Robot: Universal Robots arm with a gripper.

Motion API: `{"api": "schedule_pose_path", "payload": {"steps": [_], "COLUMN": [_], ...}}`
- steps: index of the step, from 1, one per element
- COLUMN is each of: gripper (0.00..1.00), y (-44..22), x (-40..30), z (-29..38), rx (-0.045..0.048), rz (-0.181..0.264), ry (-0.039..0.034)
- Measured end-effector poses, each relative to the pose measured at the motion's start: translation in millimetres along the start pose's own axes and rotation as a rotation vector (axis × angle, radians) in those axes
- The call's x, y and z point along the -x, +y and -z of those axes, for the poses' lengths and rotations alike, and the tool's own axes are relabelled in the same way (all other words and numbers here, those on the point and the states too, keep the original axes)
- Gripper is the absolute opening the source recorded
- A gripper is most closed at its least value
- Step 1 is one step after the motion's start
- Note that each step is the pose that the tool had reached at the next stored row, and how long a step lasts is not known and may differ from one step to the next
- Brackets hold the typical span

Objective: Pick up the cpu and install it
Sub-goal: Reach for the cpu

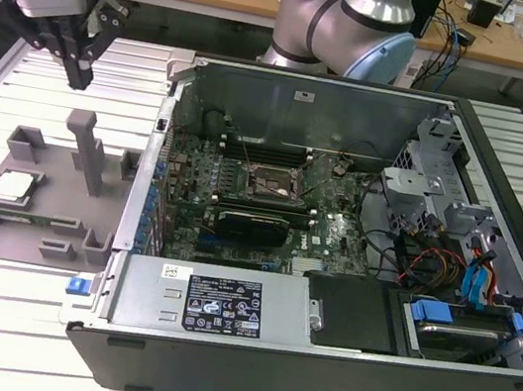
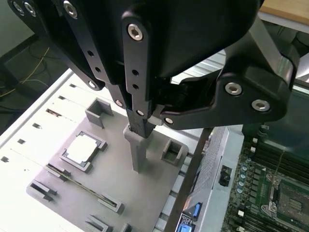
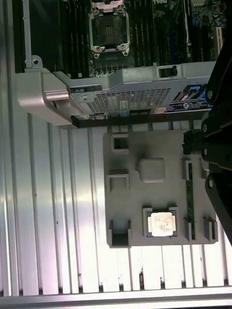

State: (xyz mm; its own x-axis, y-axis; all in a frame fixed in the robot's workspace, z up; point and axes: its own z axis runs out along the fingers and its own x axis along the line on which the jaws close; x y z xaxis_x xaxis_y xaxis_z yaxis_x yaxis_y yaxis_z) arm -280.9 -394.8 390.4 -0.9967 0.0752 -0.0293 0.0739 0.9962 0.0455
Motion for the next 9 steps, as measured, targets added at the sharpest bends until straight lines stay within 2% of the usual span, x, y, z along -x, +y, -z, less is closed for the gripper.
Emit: {"api": "schedule_pose_path", "payload": {"steps": [2,4,6,9], "gripper": [0.11,0.11,0.11,0.11], "y": [-0.3,-0.9,-1.9,-2.9], "x": [-5.4,-15.1,-26.2,-37.1], "z": [-0.1,-1.1,-4.1,-8.9], "rx": [0.0,0.0,0.0,0.0], "rz": [0.0,0.0,0.0,0.0], "ry": [-0.0002,-0.0004,-0.0005,-0.0005]}}
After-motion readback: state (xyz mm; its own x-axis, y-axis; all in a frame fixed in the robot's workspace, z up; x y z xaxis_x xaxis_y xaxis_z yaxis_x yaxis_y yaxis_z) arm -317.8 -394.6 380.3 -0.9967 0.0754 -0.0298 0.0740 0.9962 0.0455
